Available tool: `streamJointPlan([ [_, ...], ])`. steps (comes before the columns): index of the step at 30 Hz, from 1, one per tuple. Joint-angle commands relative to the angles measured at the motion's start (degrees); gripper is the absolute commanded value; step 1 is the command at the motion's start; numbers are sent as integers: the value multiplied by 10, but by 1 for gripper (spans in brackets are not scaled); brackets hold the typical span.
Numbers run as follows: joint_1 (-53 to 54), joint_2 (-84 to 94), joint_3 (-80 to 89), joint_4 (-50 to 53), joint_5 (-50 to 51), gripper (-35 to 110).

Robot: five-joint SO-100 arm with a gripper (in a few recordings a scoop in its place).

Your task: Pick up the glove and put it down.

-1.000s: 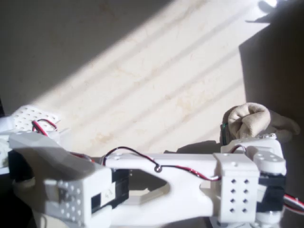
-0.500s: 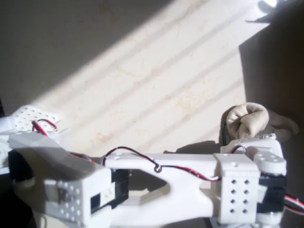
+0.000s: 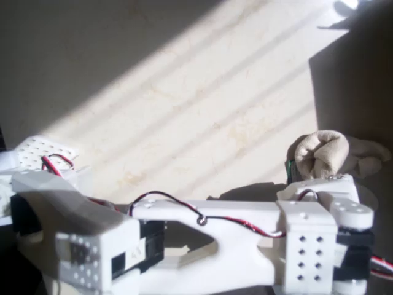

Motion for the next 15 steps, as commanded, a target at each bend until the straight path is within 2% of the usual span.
streamJointPlan([
  [1, -4, 88, -11, 5, -6, 28],
  [15, -166, 158, -11, 4, 4, 27],
])
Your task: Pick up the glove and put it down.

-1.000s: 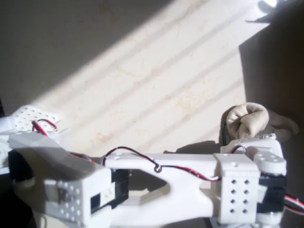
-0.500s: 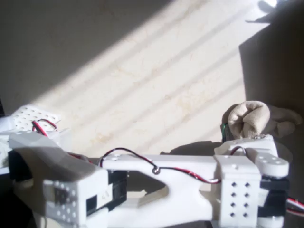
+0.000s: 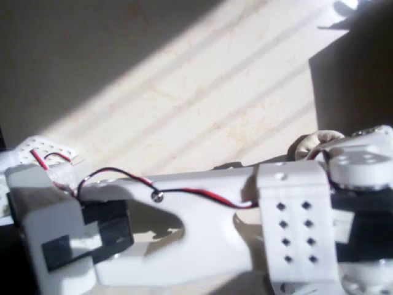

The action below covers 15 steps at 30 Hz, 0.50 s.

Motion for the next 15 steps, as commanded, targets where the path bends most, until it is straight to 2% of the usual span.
streamJointPlan([
  [1, -52, 40, -6, -4, 8, 27],
  [7, -72, -36, -11, -7, 82, 27],
  [15, -71, -99, -11, -47, 79, 27],
])
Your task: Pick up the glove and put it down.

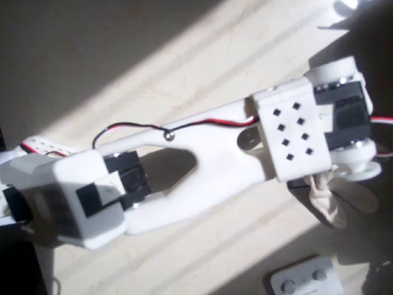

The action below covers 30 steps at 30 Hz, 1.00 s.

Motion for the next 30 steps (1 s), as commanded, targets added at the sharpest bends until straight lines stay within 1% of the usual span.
streamJointPlan([
  [1, -9, 0, -9, -18, 1, 27],
  [4, -10, -11, -9, -26, 1, 23],
  [13, -4, -18, -11, -59, 1, 0],
  [30, -2, -10, -11, -63, 7, 0],
])
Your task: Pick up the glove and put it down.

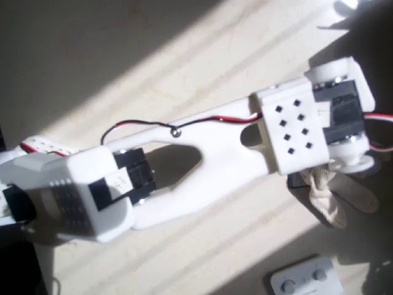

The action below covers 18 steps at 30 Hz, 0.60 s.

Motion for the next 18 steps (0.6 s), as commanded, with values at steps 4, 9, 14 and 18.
streamJointPlan([
  [4, -2, 13, -11, -5, 4, 0],
  [9, -1, 79, -4, -6, 4, 0],
  [14, 0, 201, 35, -7, -3, 0],
  [18, 0, 318, 139, -28, -3, 0],
])
